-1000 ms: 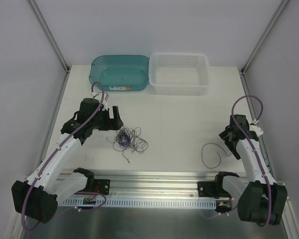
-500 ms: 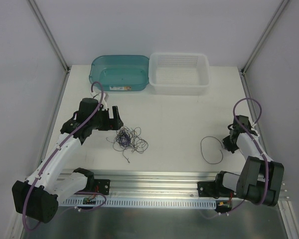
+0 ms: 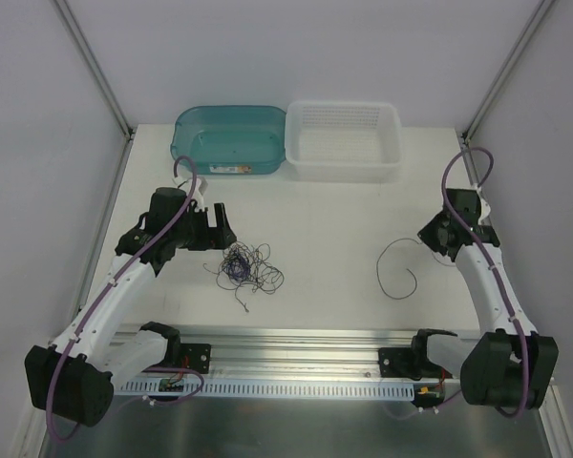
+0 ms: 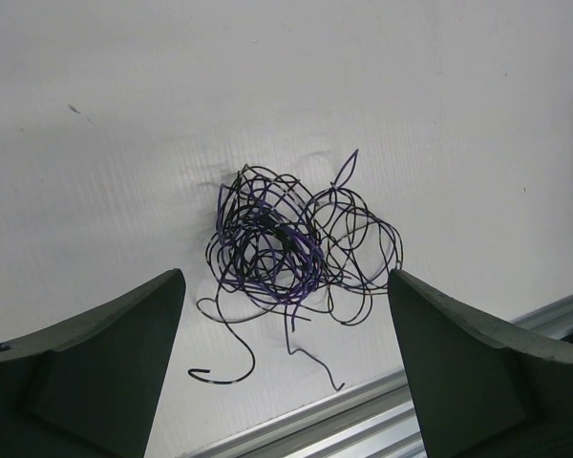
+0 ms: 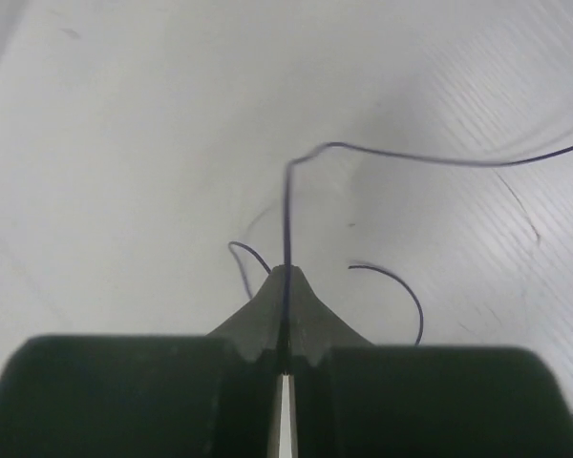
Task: Untangle the cables
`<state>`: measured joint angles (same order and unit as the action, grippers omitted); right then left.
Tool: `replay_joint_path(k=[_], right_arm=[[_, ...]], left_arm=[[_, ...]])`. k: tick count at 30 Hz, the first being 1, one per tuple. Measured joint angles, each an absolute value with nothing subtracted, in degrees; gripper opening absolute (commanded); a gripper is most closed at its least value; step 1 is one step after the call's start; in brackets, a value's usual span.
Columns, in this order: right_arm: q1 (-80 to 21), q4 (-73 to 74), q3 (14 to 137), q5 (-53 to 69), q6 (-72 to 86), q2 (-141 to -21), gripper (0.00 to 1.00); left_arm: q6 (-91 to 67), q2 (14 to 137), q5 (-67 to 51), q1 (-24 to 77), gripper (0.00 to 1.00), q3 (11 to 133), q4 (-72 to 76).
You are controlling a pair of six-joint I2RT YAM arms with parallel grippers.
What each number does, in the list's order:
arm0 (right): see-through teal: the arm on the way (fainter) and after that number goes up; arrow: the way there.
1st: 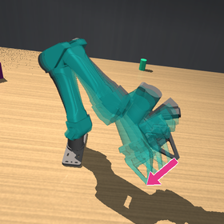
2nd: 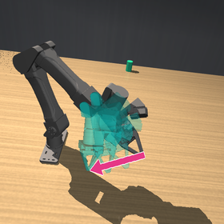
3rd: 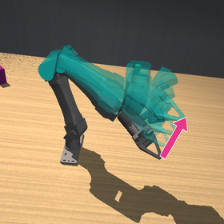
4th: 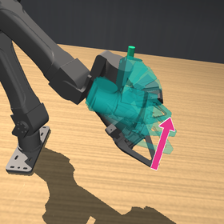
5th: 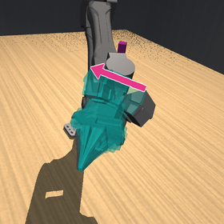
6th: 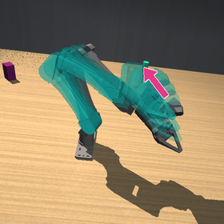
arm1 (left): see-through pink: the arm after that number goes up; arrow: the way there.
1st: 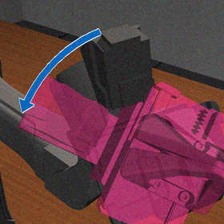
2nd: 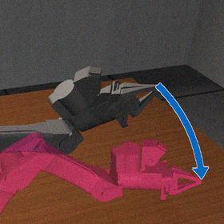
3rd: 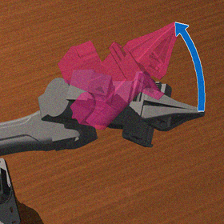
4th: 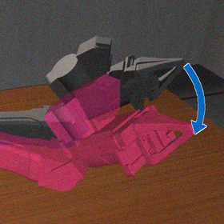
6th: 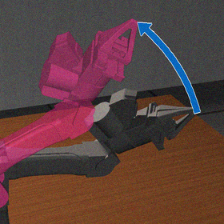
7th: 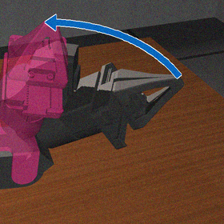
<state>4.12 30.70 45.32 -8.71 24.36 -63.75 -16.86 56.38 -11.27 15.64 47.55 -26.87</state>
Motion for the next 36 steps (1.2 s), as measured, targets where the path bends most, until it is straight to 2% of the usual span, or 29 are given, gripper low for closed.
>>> replay_joint_path(k=[9,19,24,30,33,36], right_arm=[[-7.7,35.1,79.2,-4.4,20.0,-74.1,0.01],[-10.0,29.3,114.8,9.1,15.5,-93.2,0.01],[-9.9,21.1,123.5,12.5,15.4,-103.8,0.01],[-9.6,12.5,124.8,13.0,15.8,-114.9,0.01],[-9.4,9.3,124.9,12.6,16.1,-121.2,0.07],[-9.2,8.2,125.4,12.2,17.0,-127.5,0.31]], left_arm=[[-16.9,56.6,-11.7,15.2,0.88,47.4,-26.9],[-16.9,57.3,-11.5,14.9,0.88,47.0,-26.9],[-16.9,58.3,-11.4,14.9,0.88,47.0,-26.9],[-16.9,59.8,-11.4,14.9,0.88,47.0,-26.9],[-16.9,60.1,-11.4,14.9,0.88,47.0,-26.9],[-16.9,60.2,-11.4,14.9,0.88,47.0,-26.9]])
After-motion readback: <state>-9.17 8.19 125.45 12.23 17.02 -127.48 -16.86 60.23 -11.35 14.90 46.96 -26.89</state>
